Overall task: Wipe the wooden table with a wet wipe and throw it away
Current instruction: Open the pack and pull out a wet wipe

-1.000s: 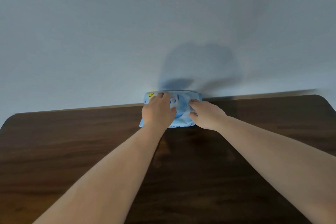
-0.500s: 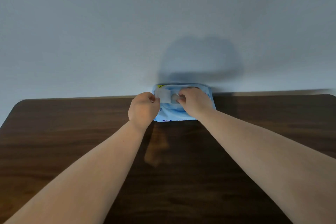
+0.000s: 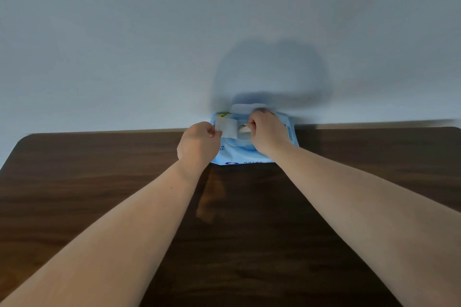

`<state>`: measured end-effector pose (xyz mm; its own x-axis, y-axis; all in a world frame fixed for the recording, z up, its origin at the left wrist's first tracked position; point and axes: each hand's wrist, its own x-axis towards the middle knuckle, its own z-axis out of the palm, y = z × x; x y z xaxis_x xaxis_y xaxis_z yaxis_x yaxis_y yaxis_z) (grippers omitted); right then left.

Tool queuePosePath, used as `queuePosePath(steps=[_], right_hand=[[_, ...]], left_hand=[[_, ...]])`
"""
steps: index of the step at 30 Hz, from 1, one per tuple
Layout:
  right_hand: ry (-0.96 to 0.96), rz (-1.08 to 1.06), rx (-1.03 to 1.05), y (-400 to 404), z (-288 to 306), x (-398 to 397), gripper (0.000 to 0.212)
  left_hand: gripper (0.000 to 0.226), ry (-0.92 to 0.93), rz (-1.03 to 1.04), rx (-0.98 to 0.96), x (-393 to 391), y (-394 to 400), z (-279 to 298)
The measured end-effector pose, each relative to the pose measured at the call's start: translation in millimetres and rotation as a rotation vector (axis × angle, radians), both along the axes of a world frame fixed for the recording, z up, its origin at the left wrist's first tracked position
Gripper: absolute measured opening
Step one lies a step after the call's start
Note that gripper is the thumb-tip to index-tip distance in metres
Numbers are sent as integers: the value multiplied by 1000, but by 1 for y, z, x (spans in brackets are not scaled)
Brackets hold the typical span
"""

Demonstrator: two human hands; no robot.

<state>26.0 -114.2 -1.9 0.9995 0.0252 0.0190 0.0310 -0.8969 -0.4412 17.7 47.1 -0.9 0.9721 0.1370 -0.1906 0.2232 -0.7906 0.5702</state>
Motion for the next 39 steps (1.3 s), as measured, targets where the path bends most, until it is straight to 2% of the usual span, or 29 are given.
queuePosePath(steps=[6, 11, 13, 17, 21, 24, 28, 33, 37, 39], right_hand=[[41, -71, 199, -12, 24, -10, 12], [-21, -261, 537, -32, 64, -22, 7], [-1, -303, 599, -39, 76, -27, 6], [51, -301, 645, -39, 89, -39, 2], [97, -241, 722, -27, 96, -55, 4], [140, -193, 781, -17, 100, -65, 6], [173, -152, 705, -10, 98, -72, 11], [109, -205, 657, -3, 93, -74, 15], [41, -107, 441, 11, 95, -73, 20], [-9, -34, 347, 21, 98, -73, 24]], left_hand=[[34, 69, -28, 71, 1, -3, 15], [21, 70, -53, 48, -1, -4, 31], [17, 22, -29, -49, -8, -9, 40], [24, -40, 38, -304, -21, -22, 58], [30, 206, 166, -832, -34, -29, 72], [24, 255, 195, -972, -44, -23, 72], [24, 155, 190, -910, -55, -9, 71], [32, 94, 10, -639, -65, 12, 76], [34, -17, -76, -444, -70, 21, 81], [33, -103, -115, -283, -70, 28, 80]])
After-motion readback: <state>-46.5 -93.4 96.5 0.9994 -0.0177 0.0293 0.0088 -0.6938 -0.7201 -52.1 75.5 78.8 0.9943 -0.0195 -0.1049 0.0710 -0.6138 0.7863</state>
